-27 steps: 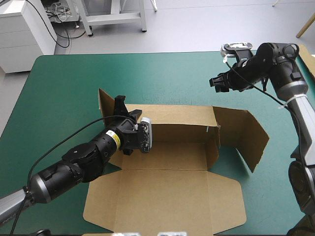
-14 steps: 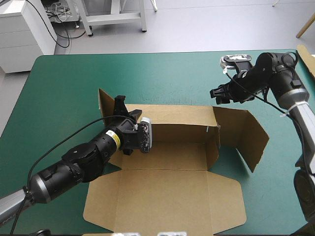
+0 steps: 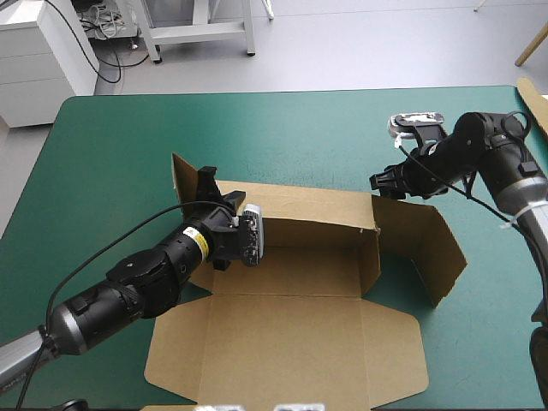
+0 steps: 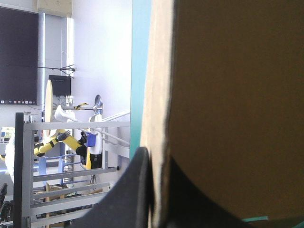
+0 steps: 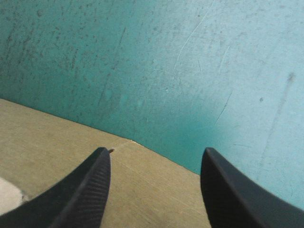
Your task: Fold the box
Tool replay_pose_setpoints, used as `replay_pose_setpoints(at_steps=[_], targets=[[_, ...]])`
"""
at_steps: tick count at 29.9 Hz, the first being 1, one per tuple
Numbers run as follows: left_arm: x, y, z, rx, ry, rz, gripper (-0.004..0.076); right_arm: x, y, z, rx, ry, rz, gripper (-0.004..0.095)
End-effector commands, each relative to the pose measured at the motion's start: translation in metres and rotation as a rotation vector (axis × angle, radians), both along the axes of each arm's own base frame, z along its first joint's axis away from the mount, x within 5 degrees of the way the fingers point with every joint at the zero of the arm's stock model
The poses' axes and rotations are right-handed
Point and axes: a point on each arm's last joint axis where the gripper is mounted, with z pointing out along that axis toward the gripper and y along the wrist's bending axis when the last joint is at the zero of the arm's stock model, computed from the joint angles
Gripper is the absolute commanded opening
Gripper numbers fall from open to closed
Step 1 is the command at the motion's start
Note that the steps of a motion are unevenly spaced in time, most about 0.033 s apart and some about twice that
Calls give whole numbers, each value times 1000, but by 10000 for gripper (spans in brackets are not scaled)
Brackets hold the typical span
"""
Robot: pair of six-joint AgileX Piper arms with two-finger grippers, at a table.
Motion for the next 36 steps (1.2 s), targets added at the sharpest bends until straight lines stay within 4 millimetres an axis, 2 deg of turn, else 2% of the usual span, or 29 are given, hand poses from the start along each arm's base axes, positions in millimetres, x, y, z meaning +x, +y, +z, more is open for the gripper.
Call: replay_pose_setpoints(at_steps=[1,4,19,30,36], targets=[[-3,-2,13,-63,-15,-16,-8,-19,0,21,40,-63,22,459],[-3,-1,12,-57,-13,-6,-8,-25,-2,25,18,-81,22,421],[-3,0,12,-58,-10,1,-8,-45,-6,45,16,-151,13,421],[-3,0,12,-58,-10,1,-8,-50,-6,18,19,-59,21,421],[-3,0,12,-59,-8,2,-8,-65,-2,12,64,-43,60,421]])
